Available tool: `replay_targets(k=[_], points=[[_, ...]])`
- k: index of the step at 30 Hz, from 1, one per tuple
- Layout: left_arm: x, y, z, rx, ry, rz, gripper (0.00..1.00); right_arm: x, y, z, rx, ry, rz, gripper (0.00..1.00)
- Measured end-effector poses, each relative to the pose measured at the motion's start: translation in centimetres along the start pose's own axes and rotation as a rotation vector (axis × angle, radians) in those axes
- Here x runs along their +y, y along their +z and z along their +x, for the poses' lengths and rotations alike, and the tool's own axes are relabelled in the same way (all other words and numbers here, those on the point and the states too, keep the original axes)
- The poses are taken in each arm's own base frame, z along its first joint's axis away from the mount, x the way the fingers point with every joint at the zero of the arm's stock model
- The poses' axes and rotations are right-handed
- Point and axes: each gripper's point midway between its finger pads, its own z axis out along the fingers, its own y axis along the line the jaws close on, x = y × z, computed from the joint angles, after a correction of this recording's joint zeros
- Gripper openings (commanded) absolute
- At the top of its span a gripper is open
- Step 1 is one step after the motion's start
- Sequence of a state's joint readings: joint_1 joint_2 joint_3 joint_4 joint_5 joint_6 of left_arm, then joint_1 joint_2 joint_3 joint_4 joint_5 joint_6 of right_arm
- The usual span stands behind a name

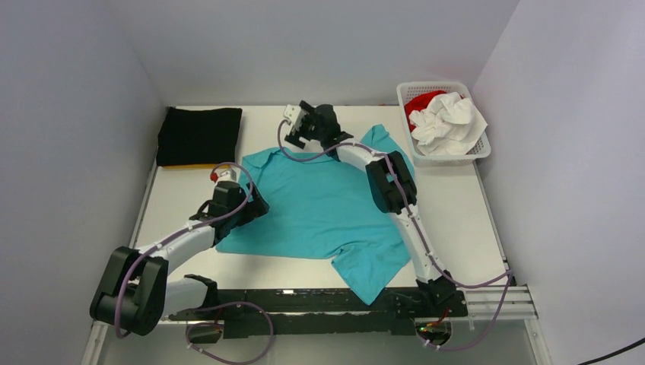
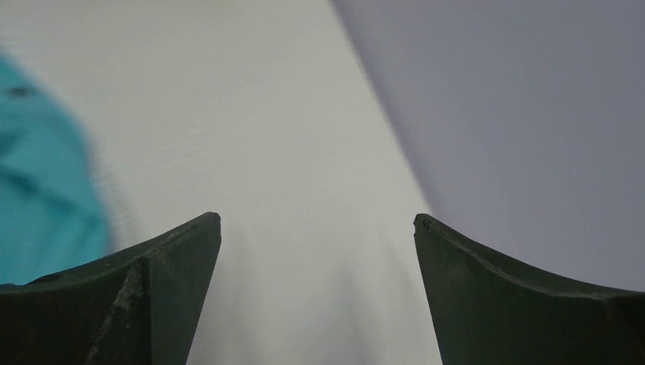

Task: Fold and stack the t-shirts
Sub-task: Grab the side of the flattened tshirt closest away from the robot with both arms

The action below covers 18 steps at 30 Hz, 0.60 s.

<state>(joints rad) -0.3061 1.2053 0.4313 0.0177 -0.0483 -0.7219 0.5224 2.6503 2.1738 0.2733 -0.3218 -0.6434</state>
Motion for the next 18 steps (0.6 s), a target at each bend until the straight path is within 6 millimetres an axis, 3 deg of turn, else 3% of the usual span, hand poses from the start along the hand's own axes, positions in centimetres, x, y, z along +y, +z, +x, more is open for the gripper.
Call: replay_targets(k=[2,5,9,13,18], points=[[0.0,-0.1,0.0,0.001,0.0,-0.001,0.99,3.3,-1.5,0.1,0.017,-0.006,-0.109,0.99],[0.2,-0.3,0.1,0.005,-0.002,-0.005,0.99,8.1,-2.3,-1.5,-0.013,-0.01,-0.269,0.99],[0.2,-0.3,0.2,0.01,-0.003,-0.001,0.99,12.2,-2.4,-4.1,-0.068,-0.046,-0.372,1.0],[0.2,-0.3,0.3,0.014,-0.004,0.003,0.99,14.8,-2.1,-5.5,-0.084,-0.073,-0.432,0.99],[0.2,-0.3,0.3,0.016,-0.005,0.007,0.99,14.4,-1.3,-6.3,-0.096,-0.128,-0.415,1.0]])
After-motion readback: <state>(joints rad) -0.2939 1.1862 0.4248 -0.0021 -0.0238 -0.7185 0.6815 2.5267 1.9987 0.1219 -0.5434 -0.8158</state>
